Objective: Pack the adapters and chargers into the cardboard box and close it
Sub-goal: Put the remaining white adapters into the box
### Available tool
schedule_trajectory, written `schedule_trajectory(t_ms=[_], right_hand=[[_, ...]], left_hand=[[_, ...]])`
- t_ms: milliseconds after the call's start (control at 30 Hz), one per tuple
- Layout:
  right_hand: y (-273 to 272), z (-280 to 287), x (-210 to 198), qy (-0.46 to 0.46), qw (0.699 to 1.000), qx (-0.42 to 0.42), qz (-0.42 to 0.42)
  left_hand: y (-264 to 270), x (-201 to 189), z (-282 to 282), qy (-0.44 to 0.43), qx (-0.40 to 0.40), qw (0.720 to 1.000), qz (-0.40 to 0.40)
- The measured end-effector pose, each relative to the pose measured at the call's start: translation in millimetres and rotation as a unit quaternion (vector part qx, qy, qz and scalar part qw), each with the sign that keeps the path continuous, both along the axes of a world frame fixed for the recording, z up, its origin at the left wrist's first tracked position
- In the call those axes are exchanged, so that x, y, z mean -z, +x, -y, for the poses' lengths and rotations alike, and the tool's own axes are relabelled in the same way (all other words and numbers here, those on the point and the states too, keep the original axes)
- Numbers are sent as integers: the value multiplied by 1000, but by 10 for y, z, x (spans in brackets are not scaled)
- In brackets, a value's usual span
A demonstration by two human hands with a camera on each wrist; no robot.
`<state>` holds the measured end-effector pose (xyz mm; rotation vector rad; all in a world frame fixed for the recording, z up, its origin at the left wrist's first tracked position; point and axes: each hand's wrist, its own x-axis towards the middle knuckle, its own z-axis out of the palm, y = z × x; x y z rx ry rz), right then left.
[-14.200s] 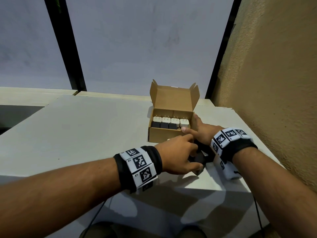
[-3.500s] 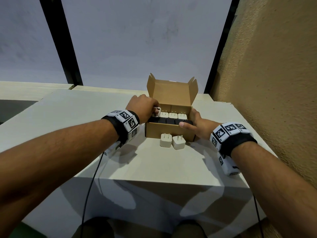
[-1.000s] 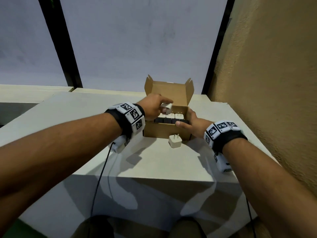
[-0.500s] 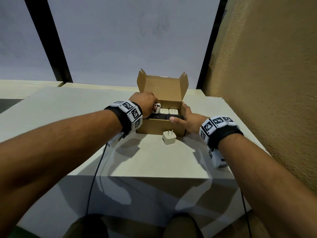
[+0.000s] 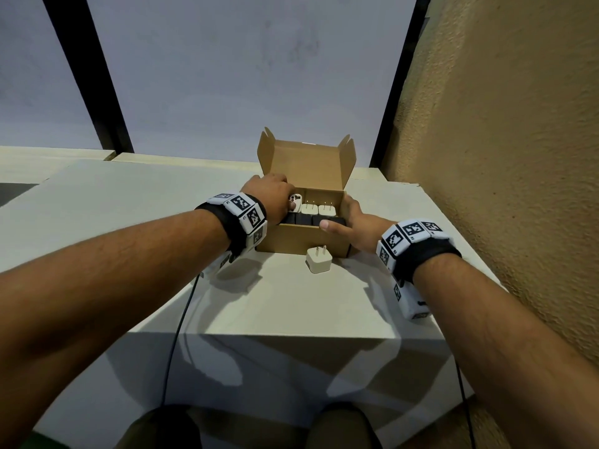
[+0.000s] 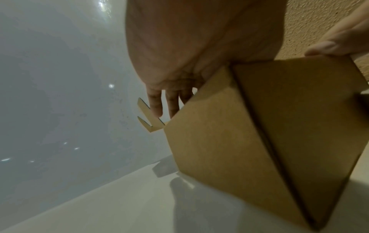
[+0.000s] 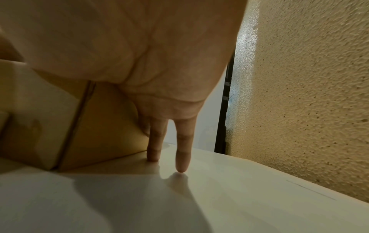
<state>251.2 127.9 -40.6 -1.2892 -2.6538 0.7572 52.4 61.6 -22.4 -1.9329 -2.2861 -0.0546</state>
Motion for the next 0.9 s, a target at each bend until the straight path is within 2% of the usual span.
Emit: schedule_trajectory(t_ms=[100, 167, 267, 367, 467, 567, 700, 900], right_hand=[[-5, 5, -6, 1, 1000, 3, 4], [-6, 5, -3, 0, 1000, 4, -1], [-3, 24, -16, -1, 1000, 3, -4], [5, 65, -59, 3, 1000, 3, 7], [4, 66, -57, 31, 999, 13, 31], [10, 65, -47, 52, 997, 19, 51], [9, 67, -51, 24, 999, 14, 19], [5, 90, -56, -9, 1000, 8, 0]], left_hand=[[-14, -2, 42, 24, 5, 1000, 18], [3, -22, 103, 69, 20, 997, 40], [101, -74, 232, 136, 84, 983, 85], [271, -132, 392, 149, 168, 961, 159], [423, -138, 571, 128, 236, 945, 186], [547, -110, 740, 81, 267, 949, 147], [615, -10, 817, -14, 257, 962, 88], [664, 78, 809, -92, 222, 966, 90]])
